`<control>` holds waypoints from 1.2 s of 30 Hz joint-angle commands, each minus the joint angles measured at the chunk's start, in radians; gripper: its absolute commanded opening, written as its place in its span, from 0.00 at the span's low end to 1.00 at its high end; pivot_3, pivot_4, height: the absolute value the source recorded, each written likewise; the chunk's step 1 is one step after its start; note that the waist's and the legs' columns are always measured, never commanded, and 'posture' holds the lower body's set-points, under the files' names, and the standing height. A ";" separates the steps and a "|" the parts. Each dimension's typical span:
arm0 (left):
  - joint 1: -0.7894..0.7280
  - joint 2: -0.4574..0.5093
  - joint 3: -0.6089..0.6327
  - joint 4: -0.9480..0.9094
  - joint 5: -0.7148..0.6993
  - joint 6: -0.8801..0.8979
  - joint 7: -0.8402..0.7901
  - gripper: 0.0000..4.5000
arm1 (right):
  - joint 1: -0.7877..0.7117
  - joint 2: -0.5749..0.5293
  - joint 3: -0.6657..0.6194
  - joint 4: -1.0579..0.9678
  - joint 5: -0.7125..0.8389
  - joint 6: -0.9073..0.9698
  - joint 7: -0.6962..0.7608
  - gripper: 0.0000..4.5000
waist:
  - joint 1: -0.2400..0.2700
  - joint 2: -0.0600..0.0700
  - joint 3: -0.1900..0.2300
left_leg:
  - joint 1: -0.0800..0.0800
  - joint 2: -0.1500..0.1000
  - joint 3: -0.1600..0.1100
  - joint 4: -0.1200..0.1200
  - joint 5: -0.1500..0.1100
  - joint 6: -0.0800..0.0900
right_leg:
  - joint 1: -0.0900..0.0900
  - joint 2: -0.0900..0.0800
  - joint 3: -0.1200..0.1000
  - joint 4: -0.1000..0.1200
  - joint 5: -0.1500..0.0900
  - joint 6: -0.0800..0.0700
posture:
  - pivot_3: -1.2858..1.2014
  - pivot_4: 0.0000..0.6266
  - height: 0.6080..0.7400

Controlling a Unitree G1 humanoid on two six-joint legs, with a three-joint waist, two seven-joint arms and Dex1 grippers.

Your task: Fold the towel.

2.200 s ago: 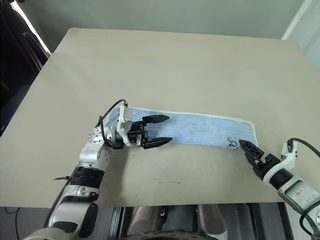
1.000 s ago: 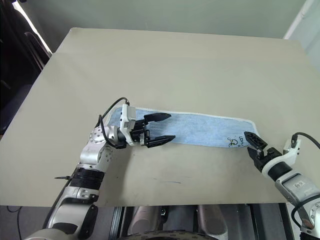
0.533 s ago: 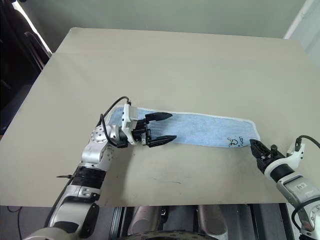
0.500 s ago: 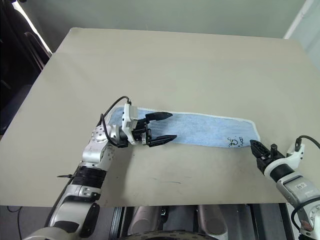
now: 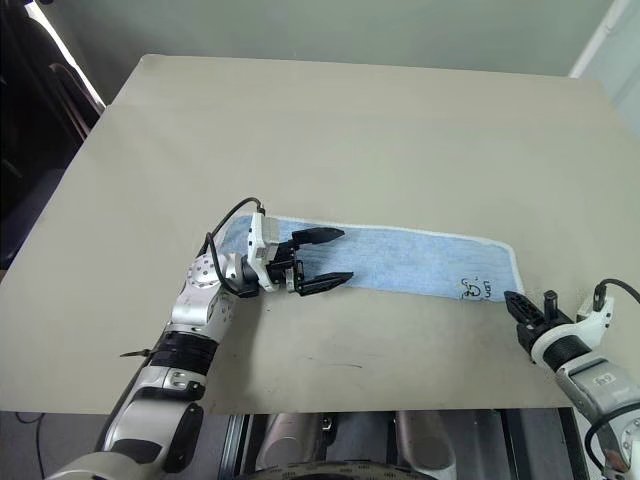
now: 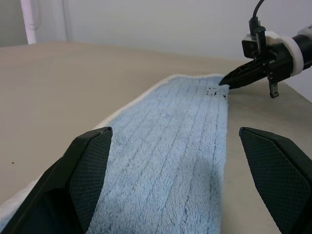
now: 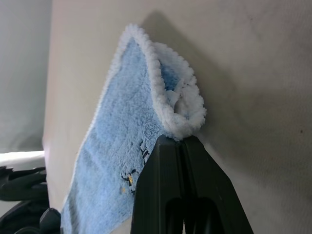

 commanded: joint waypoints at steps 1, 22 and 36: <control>-0.029 -0.004 0.010 0.000 -0.001 -0.017 0.000 1.00 | 0.049 -0.047 -0.082 0.004 0.007 0.018 0.074 0.01 | 0.001 0.000 0.000 | 0.000 0.000 0.000 0.000 0.000 0.000 | 0.000 0.000 0.000 0.000 0.000 0.000 | 0.52 0.24 0.68; -0.167 0.030 -0.013 0.064 0.052 0.016 -0.054 1.00 | 0.140 -0.180 -0.248 0.032 -0.338 0.048 0.454 0.01 | 0.006 0.009 -0.003 | 0.000 -0.002 0.001 -0.004 0.000 0.004 | 0.004 -0.004 0.000 -0.011 0.007 -0.004 | 0.52 0.24 0.68; -0.236 0.046 -0.012 0.157 0.087 -0.035 -0.078 1.00 | -0.035 -0.428 -0.166 -0.179 -0.378 0.148 0.609 0.01 | 0.006 0.009 -0.002 | 0.000 -0.004 0.002 -0.006 0.002 0.005 | 0.003 -0.005 0.000 -0.011 0.007 -0.004 | 0.52 0.24 0.68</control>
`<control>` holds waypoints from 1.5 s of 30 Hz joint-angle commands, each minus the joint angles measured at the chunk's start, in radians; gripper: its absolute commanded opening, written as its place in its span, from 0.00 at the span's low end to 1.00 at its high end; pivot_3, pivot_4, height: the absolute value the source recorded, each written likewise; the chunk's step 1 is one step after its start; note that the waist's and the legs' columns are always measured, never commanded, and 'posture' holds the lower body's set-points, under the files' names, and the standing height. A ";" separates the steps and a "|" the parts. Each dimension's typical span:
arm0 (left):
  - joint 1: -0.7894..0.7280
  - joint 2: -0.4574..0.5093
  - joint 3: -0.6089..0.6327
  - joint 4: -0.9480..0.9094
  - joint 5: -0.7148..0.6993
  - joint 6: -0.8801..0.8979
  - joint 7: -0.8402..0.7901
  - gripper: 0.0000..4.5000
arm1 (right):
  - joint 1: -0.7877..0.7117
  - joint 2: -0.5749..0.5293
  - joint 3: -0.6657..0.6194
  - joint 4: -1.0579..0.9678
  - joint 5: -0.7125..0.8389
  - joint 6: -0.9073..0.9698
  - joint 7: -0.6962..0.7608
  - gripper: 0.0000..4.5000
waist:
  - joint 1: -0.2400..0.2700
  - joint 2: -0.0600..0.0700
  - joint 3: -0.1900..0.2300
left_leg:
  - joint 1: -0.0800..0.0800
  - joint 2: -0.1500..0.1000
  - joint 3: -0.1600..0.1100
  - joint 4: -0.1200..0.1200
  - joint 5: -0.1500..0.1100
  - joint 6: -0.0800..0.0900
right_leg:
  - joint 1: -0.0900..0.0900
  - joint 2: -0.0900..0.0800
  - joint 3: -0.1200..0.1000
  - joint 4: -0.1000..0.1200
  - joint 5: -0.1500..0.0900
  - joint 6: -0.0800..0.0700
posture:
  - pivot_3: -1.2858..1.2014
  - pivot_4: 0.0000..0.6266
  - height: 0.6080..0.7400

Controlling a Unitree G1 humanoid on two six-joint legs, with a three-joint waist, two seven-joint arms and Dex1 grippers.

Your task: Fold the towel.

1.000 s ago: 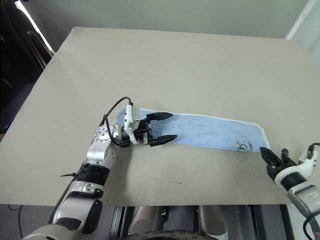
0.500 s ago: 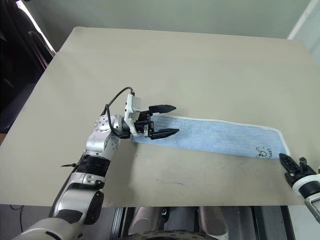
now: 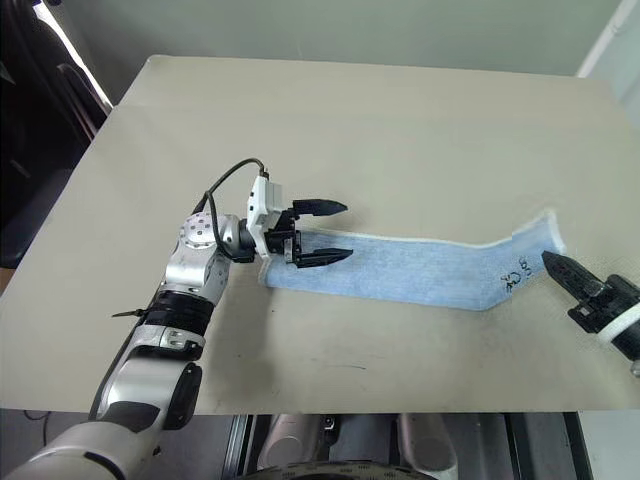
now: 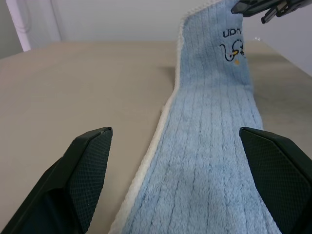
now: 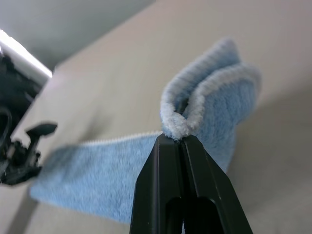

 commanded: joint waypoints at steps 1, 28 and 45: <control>-0.024 0.009 0.004 0.014 0.009 -0.037 -0.016 1.00 | -0.075 -0.067 0.032 -0.064 0.010 0.026 0.042 0.01 | 0.000 0.000 0.000 | 0.000 -0.001 0.000 0.000 0.000 0.000 | 0.000 0.000 0.000 0.000 0.000 0.000 | 0.52 0.24 0.68; -0.004 -0.001 0.005 0.016 0.030 -0.082 0.002 1.00 | -0.559 0.023 0.745 -0.080 -0.545 0.113 0.220 0.01 | -0.001 0.000 0.000 | 0.000 -0.007 0.001 0.000 0.008 0.006 | -0.001 -0.006 0.000 0.001 0.010 0.007 | 0.52 0.24 0.68; -0.038 -0.011 0.023 0.017 0.020 -0.059 0.019 1.00 | -0.532 0.115 0.712 -0.102 -0.631 0.130 0.298 0.41 | -0.002 0.000 0.000 | -0.001 -0.008 0.000 0.000 0.010 0.006 | -0.001 -0.006 0.000 0.001 0.009 0.002 | 0.52 0.24 0.68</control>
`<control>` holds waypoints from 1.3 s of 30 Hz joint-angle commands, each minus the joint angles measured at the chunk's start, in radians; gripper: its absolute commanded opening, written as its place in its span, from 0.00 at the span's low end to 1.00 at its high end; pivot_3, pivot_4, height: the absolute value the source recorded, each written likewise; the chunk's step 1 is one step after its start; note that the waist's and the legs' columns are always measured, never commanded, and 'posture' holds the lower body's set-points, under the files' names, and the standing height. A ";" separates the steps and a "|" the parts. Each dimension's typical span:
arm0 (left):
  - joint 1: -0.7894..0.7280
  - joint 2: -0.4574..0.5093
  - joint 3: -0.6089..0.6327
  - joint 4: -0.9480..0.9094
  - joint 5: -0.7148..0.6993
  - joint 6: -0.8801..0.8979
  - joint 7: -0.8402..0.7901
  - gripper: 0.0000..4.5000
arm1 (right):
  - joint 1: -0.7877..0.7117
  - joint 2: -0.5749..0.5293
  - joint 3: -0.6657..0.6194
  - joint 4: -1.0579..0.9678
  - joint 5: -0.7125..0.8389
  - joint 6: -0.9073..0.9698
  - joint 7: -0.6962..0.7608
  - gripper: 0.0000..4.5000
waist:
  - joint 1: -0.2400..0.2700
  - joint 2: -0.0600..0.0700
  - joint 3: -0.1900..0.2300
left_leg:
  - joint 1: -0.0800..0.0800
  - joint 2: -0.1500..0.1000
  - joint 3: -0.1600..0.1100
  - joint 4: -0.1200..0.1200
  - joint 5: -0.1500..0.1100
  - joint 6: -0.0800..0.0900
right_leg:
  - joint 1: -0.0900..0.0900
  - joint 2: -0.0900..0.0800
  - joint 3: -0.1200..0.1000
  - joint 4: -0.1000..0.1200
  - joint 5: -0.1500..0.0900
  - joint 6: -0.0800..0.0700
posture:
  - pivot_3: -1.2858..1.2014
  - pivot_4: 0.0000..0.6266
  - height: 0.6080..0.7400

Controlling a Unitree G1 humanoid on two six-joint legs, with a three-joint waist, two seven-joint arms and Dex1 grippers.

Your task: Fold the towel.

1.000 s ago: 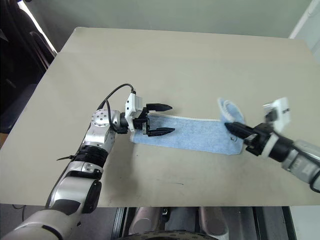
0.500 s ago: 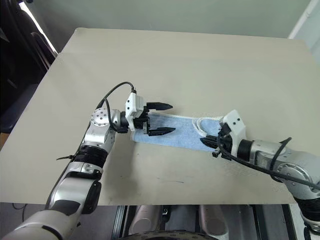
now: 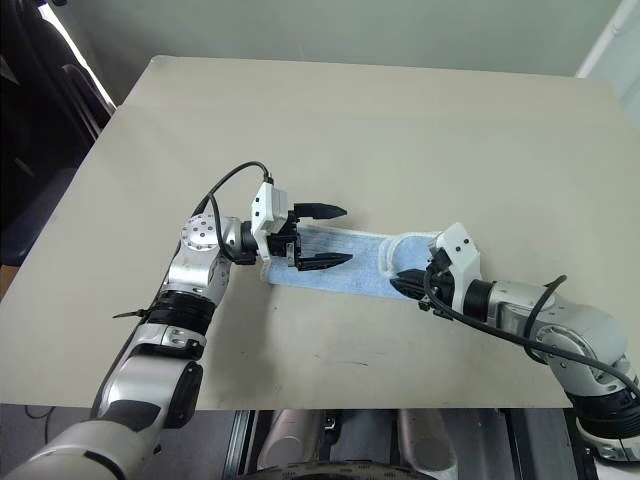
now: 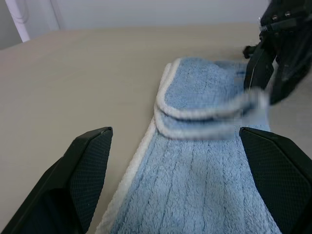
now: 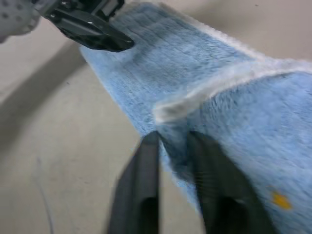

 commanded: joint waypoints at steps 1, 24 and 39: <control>-0.033 -0.005 0.024 -0.018 -0.024 -0.003 0.013 1.00 | 0.017 -0.010 -0.061 -0.058 0.023 -0.002 0.039 0.51 | 0.000 0.000 0.000 | 0.000 0.000 0.000 0.000 0.000 0.000 | 0.000 0.000 0.000 0.000 0.000 0.000 | 0.52 0.24 0.68; -0.070 -0.180 -0.088 -0.026 0.024 0.033 0.090 0.00 | 0.070 0.202 -0.351 0.019 0.056 -0.202 -0.033 0.24 | 0.000 0.000 0.000 | 0.000 -0.001 0.000 0.000 0.002 0.000 | 0.001 -0.001 0.000 0.000 0.001 0.002 | 0.52 0.24 0.68; 0.012 -0.217 -0.217 -0.057 0.123 0.208 0.146 0.00 | 0.080 0.326 -0.230 0.174 -0.239 -0.372 -0.049 0.00 | -0.001 0.000 0.000 | 0.001 -0.002 -0.001 0.000 0.003 0.001 | 0.001 -0.002 0.000 0.000 0.004 0.006 | 0.52 0.24 0.68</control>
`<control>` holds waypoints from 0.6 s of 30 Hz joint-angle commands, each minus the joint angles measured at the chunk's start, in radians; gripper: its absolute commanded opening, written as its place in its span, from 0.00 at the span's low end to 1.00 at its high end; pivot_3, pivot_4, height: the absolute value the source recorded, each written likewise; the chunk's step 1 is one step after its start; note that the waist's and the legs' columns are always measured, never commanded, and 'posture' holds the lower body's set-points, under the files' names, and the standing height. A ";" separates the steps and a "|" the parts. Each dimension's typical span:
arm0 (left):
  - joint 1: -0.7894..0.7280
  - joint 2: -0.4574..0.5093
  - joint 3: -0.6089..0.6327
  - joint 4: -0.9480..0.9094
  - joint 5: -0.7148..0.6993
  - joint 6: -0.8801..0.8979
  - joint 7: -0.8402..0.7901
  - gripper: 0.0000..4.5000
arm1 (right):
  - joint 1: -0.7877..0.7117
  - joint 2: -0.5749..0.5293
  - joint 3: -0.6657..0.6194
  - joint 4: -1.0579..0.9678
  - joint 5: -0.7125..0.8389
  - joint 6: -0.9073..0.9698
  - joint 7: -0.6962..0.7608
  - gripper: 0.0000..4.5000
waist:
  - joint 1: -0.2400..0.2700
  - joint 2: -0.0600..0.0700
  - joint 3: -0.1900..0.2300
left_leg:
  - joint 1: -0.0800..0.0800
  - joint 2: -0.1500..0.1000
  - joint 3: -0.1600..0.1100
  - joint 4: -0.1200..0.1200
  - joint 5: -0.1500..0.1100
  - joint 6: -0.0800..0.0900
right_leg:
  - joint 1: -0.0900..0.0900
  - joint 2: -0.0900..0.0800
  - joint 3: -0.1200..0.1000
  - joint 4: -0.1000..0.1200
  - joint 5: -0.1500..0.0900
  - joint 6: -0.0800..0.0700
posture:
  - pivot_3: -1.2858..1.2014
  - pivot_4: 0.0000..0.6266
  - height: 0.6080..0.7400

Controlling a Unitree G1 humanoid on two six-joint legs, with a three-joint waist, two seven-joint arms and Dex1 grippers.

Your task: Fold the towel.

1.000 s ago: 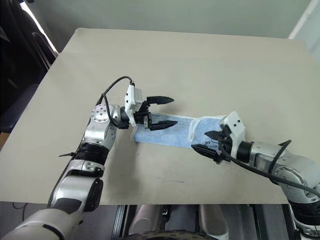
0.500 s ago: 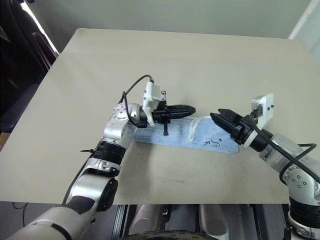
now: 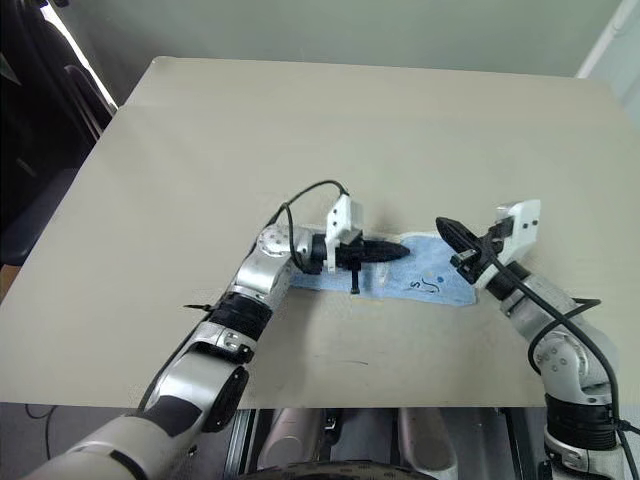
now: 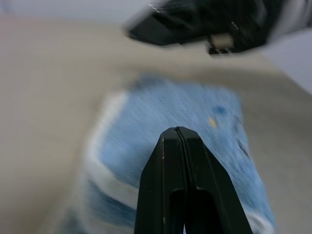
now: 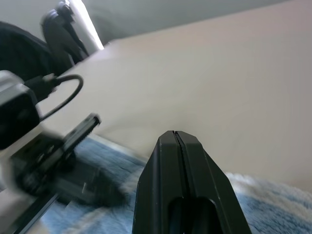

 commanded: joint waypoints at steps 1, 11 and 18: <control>0.041 0.011 -0.054 -0.044 0.037 0.063 -0.003 0.00 | 0.007 0.036 0.015 0.066 -0.104 -0.068 -0.039 0.00 | 0.000 0.000 0.000 | 0.001 0.000 0.000 0.000 0.000 0.000 | 0.001 0.000 0.000 0.000 0.000 0.000 | 0.52 0.24 0.68; 0.113 0.040 -0.113 -0.124 0.058 0.168 -0.015 0.00 | 0.083 0.046 0.141 0.268 -0.413 -0.208 -0.059 0.00 | -0.003 0.003 -0.002 | 0.019 0.000 -0.001 -0.003 -0.002 -0.001 | 0.019 0.000 0.000 -0.002 -0.006 -0.005 | 0.52 0.24 0.68; 0.119 0.050 -0.110 -0.117 0.062 0.150 -0.007 0.00 | 0.060 0.050 0.146 0.324 -0.490 -0.300 -0.045 0.00 | -0.005 0.002 -0.003 | 0.038 -0.002 -0.005 -0.002 -0.019 -0.015 | 0.033 0.000 0.000 -0.002 -0.019 0.004 | 0.52 0.24 0.68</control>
